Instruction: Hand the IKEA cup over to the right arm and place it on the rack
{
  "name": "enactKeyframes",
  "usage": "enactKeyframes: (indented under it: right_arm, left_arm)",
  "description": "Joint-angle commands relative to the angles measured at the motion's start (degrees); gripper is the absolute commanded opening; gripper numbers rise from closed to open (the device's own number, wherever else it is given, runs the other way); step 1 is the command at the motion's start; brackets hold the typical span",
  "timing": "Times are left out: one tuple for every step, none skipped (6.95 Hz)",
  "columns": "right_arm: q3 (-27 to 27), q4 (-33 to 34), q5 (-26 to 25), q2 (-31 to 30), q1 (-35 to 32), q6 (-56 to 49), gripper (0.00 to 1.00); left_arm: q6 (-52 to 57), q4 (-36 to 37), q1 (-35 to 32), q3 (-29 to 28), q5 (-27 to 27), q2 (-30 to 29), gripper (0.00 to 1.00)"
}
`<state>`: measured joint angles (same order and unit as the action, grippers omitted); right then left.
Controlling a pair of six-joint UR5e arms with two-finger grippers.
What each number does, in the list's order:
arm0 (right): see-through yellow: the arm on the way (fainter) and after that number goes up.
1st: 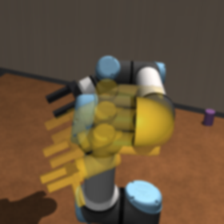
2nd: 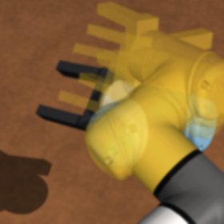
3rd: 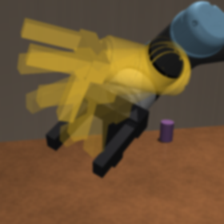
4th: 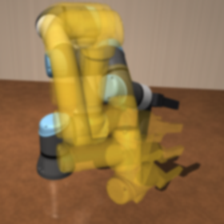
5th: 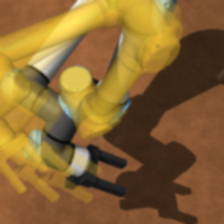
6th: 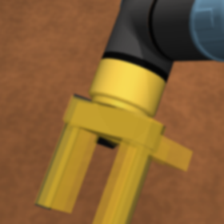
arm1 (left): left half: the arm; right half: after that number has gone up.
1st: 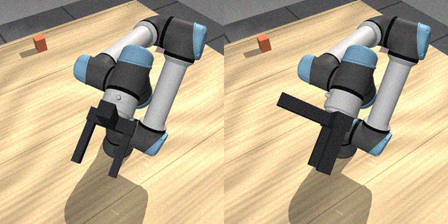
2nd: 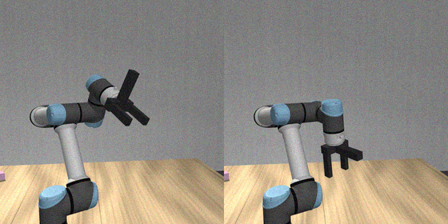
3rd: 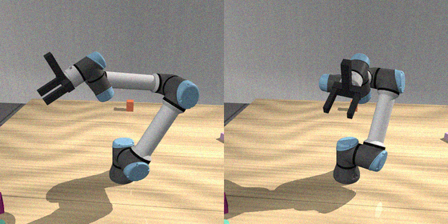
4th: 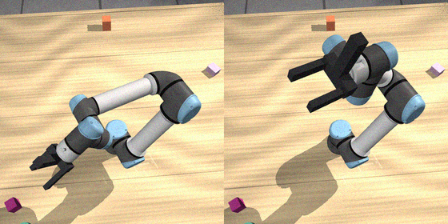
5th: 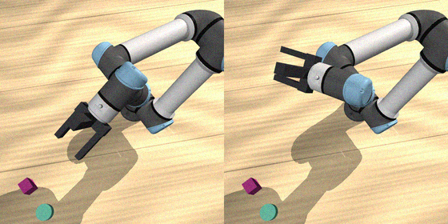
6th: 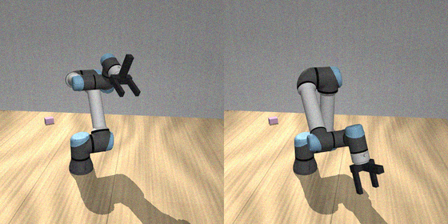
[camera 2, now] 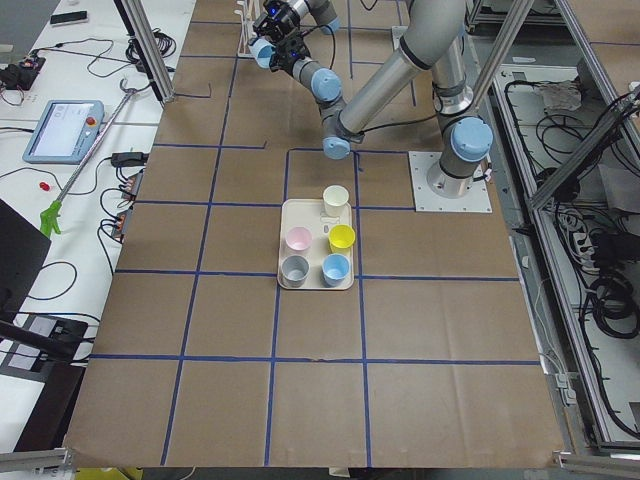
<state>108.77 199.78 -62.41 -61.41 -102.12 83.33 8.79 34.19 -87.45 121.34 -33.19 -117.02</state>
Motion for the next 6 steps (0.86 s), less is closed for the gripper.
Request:
enactKeyframes:
  right_arm:
    - [-0.1,0.0,0.4,0.0,0.1,-0.1,0.64]
    - [-0.1,0.0,0.4,0.0,0.1,-0.1,0.63]
    - [-0.1,0.1,0.4,0.0,0.1,-0.1,0.61]
    - [-0.1,0.1,0.4,0.0,0.1,-0.1,0.60]
    - [-0.1,0.1,0.4,0.0,0.1,-0.2,0.59]
    - [-0.1,0.1,0.4,-0.1,0.1,-0.2,0.57]
  left_arm:
    - [-0.1,0.0,0.0,-0.3,0.0,0.0,0.22]
    - [-0.3,0.0,0.0,-0.3,-0.1,0.0,0.22]
    - [-0.3,0.0,0.0,-0.4,-0.2,0.0,0.29]
    - [-0.3,0.3,0.0,-0.4,-2.1,-0.1,0.50]
    - [-0.3,0.4,0.0,-0.4,-2.5,-0.1,0.71]
    - [-0.3,0.4,0.0,-0.4,-2.5,-0.1,0.79]
